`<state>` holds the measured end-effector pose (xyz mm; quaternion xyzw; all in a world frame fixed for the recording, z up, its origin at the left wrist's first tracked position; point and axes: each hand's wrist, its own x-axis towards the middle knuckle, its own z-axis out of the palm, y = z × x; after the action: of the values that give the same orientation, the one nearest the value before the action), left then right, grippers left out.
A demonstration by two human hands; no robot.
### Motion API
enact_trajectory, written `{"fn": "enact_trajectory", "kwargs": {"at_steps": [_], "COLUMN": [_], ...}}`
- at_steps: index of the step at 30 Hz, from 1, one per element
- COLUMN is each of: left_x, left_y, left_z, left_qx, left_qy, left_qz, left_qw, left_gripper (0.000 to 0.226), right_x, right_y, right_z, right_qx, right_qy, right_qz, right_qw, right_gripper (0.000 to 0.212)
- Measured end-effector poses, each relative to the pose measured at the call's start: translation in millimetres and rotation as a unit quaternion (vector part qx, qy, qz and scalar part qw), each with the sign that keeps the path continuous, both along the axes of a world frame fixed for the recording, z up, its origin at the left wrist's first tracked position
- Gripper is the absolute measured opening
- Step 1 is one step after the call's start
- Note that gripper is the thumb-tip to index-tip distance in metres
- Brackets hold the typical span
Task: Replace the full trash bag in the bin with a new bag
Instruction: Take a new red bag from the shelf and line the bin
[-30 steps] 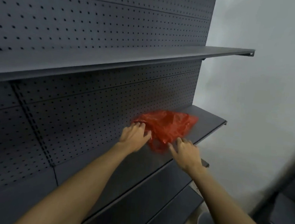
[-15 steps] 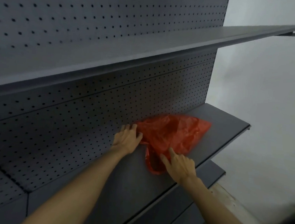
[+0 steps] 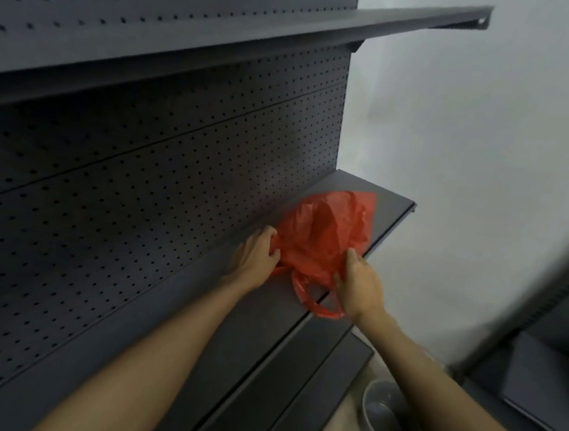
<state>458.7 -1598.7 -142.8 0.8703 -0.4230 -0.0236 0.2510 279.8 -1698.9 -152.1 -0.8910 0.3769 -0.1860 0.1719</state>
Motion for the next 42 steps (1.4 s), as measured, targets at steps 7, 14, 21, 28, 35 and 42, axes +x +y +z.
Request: {"fn": "enact_trajectory", "kwargs": {"at_steps": [7, 14, 21, 28, 35, 42], "left_x": [-84, -172, -238, -276, -293, -285], "left_y": [-81, -133, -158, -173, -185, -191], "left_z": [15, -3, -48, -115, -233, -369], "left_qx": [-0.085, -0.105, -0.052, 0.009, 0.086, 0.147], "left_qy": [0.008, 0.037, 0.06, 0.082, 0.111, 0.144], "left_qz": [-0.107, -0.176, -0.208, -0.173, -0.147, -0.134], "left_qw": [0.991, 0.978, 0.975, 0.981, 0.979, 0.969], "left_gripper": [0.021, 0.027, 0.023, 0.022, 0.018, 0.022], "right_x": [-88, -182, -254, -288, -297, -284], "right_y": [-53, -81, -93, -121, -147, -162], "right_z": [21, 13, -39, -118, -239, -370], "right_qx": [0.027, 0.079, 0.13, 0.221, 0.305, 0.373], "right_qy": [-0.086, -0.106, -0.053, -0.051, -0.053, -0.065], "right_qz": [-0.144, -0.282, -0.33, -0.311, -0.298, -0.287], "right_qw": [0.985, 0.95, 0.934, 0.923, 0.903, 0.88], "right_gripper": [0.052, 0.042, 0.033, 0.033, 0.034, 0.027]}}
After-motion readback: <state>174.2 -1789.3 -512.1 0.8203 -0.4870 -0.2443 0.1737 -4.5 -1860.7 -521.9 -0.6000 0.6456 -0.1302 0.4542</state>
